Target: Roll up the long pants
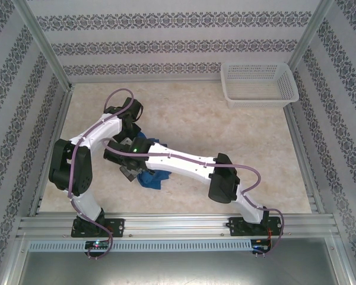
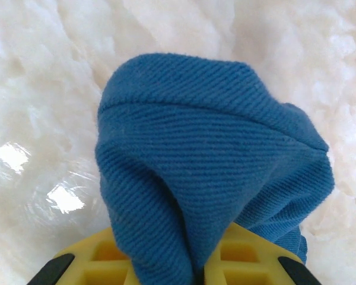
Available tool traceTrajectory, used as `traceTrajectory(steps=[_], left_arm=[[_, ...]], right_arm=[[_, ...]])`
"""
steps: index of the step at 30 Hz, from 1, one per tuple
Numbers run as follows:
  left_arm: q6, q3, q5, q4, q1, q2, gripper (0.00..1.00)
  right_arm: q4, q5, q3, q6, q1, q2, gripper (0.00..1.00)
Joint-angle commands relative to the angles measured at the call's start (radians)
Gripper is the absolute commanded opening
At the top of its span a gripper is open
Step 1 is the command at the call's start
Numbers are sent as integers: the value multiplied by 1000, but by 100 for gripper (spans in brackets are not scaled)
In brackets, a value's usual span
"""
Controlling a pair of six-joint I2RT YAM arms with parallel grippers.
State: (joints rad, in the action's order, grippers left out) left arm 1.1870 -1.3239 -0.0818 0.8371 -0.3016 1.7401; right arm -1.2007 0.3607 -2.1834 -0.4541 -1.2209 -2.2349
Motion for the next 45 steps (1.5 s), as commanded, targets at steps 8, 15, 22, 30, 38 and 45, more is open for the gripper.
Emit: traceTrajectory(steps=[8, 15, 22, 30, 38, 45], left_arm=[[24, 64, 94, -94, -21, -31, 0], [50, 75, 122, -150, -2, -65, 0], [43, -24, 119, -188, 51, -55, 64], [4, -206, 121, -145, 153, -29, 100], [-11, -153, 138, -148, 227, -92, 100], [-14, -94, 176, -165, 240, -100, 100]], right_arm=[[86, 86, 131, 115, 78, -146, 51], [264, -86, 396, 149, 189, -28, 0], [580, -455, 747, -40, 279, 165, 0], [872, -764, 951, -224, 374, 258, 0], [1536, -1014, 1169, -659, 512, 199, 0], [2165, -992, 1226, -999, 554, 47, 0]])
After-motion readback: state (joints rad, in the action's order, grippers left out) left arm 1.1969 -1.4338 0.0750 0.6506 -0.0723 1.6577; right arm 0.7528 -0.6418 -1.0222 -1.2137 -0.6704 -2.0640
